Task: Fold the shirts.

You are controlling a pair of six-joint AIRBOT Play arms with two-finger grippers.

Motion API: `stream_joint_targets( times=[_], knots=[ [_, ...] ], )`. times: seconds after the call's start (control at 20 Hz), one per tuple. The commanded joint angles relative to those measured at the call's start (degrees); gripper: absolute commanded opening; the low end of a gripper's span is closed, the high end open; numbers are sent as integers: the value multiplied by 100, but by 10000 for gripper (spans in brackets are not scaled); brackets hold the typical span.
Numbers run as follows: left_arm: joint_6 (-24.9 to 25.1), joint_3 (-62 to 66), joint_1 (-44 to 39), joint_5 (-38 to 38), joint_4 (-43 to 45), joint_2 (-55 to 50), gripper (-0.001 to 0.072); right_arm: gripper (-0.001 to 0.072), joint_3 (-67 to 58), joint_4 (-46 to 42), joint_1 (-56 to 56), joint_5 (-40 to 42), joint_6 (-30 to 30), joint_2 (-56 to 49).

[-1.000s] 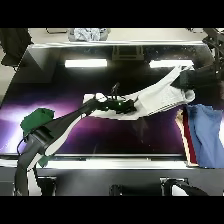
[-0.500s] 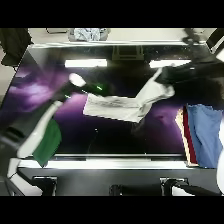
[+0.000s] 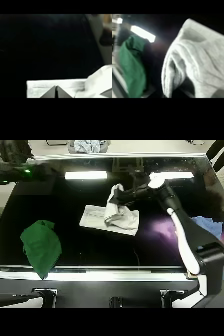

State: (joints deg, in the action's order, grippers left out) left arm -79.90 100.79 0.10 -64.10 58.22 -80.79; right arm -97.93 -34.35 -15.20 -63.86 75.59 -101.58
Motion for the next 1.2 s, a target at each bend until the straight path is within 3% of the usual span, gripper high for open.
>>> stream_joint_targets(
  times=[0.0, 0.05, 0.1, 0.15, 0.3, 0.6, 0.65, 0.75, 0.9, 1.05, 1.15],
  knots=[
    [2, -2, 192, -155, 81, 339, 33, 52, -7, 584, -337, 363, -33, -573],
    [2, -17, 146, -155, 79, 339, 34, 194, -7, 581, -391, 468, -35, -636],
    [2, -50, 116, -151, 79, 339, 33, 511, -7, 586, -400, 581, -74, -664],
    [2, -103, 96, -151, 81, 339, 33, 689, -9, 597, -387, 579, -273, -649],
    [66, -273, 87, -151, 83, 337, 34, 694, -9, 83, 79, -63, -595, -387],
    [66, -363, 101, -146, 245, 337, 33, 682, 90, -3353, 1735, -2229, 39, 251],
    [66, -363, 101, -149, 245, 337, 34, 674, 317, -3534, 1790, -2310, 55, 251],
    [66, -363, 101, -149, 243, 337, 34, 671, 1047, -3108, 1703, -1764, 28, 249],
    [61, -363, 101, -151, 243, 337, 34, 620, 1969, -1606, 1427, -280, -260, 144],
    [59, -363, 101, -146, 243, 337, 34, 590, 2100, -942, 1196, -48, -417, -175],
    [39, -363, 101, -149, 243, 337, 34, 439, 2100, -442, 1137, -17, -704, -295]
  ],
)
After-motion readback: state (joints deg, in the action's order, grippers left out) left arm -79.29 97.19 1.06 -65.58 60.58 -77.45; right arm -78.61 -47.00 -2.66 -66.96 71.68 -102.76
